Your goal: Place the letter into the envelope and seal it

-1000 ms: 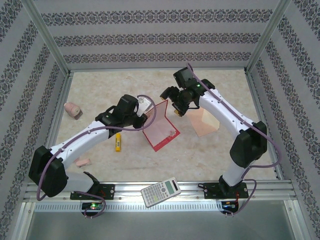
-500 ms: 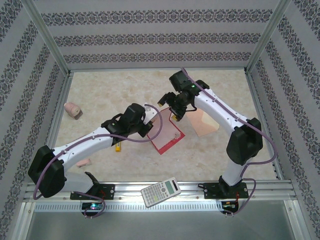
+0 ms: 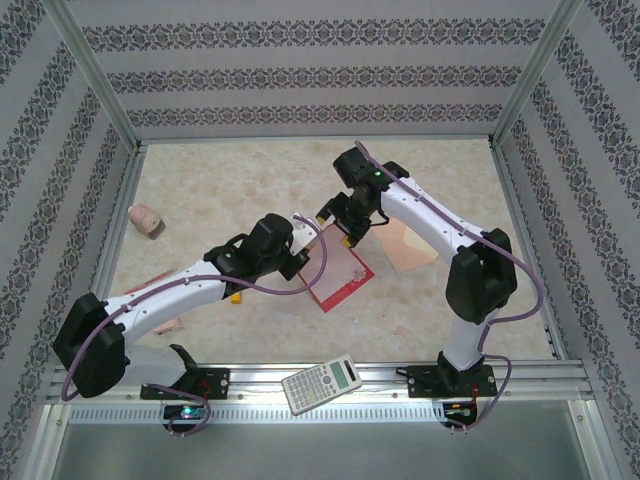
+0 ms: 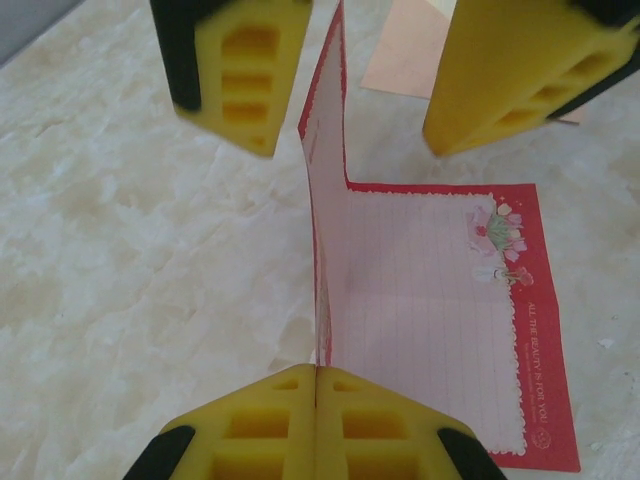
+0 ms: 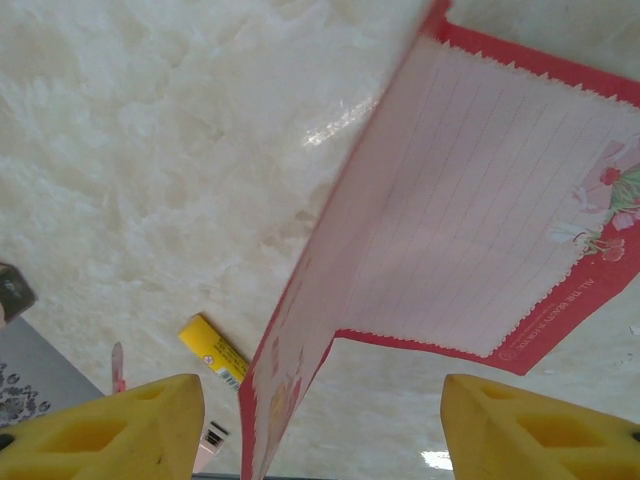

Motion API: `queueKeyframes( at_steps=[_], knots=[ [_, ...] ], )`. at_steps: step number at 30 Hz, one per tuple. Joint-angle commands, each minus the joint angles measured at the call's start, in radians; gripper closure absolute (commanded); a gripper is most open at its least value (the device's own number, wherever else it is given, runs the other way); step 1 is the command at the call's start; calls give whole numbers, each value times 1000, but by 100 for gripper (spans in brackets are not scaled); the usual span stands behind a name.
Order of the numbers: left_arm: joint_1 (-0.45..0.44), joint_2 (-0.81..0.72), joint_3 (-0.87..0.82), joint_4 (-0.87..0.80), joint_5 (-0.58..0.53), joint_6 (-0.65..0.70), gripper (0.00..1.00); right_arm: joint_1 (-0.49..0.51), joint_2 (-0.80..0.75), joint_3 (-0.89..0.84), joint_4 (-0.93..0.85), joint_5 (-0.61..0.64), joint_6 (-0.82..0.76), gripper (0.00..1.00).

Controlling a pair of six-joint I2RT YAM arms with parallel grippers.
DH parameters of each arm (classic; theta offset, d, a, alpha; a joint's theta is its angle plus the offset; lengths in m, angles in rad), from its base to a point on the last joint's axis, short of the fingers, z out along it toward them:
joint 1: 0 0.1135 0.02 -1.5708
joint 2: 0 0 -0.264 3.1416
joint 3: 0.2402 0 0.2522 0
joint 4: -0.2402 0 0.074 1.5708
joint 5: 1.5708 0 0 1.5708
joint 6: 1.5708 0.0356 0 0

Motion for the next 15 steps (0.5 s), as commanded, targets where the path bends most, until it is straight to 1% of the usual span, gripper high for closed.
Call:
queueKeyframes(
  at_steps=[1,4,9,13,14,15],
  knots=[
    [-19,-24,-8,32,-1,28,100,10,23,1,-27,-8,-1,38],
    [-22,-23,-9,31,-3,31,100,10,27,-1,-25,-4,0,44],
    [-24,-19,-16,38,-12,33,100,10,24,-1,-24,-1,3,56],
    [-23,-20,-15,42,-13,32,100,8,23,-1,-22,3,2,74],
    [-24,-20,-15,43,-14,31,100,8,23,-2,-21,3,1,76],
    [-24,-20,-16,42,-15,31,100,9,23,-2,-20,3,2,81]
  ],
)
